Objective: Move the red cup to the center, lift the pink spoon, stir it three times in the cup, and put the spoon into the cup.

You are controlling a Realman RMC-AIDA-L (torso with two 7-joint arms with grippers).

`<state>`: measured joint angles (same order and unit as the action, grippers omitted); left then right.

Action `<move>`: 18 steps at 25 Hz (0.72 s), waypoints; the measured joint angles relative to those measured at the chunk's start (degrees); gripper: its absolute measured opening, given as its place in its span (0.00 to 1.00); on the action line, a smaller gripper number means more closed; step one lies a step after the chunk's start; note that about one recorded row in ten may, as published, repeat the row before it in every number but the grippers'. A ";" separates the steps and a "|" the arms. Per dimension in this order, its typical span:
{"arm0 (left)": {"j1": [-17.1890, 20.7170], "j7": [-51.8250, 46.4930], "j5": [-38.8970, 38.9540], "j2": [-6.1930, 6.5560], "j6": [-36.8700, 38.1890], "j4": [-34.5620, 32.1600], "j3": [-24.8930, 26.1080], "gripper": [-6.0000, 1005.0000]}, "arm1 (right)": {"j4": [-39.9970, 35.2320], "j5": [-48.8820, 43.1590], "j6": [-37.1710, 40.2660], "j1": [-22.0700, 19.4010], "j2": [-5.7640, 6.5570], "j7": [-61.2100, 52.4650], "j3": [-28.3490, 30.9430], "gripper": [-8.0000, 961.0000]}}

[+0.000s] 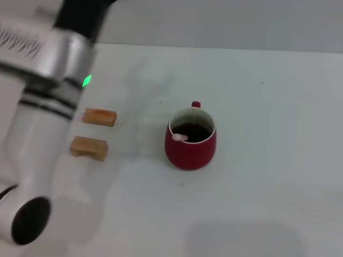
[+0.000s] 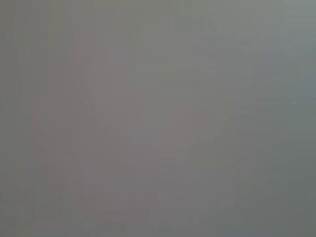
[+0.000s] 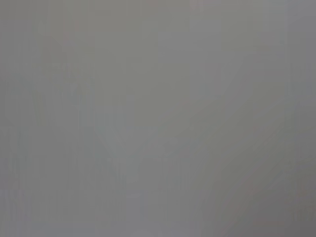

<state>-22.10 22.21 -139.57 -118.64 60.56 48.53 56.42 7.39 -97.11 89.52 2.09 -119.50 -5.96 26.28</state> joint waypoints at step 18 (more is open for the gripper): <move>1.46 -13.93 4.34 -0.10 10.09 -25.68 1.09 0.78 | -0.44 -0.10 5.88 1.06 0.23 0.20 -0.42 0.01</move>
<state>-20.64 8.29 -135.23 -118.74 70.66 22.85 57.51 6.94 -97.21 95.40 3.15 -119.26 -5.77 25.86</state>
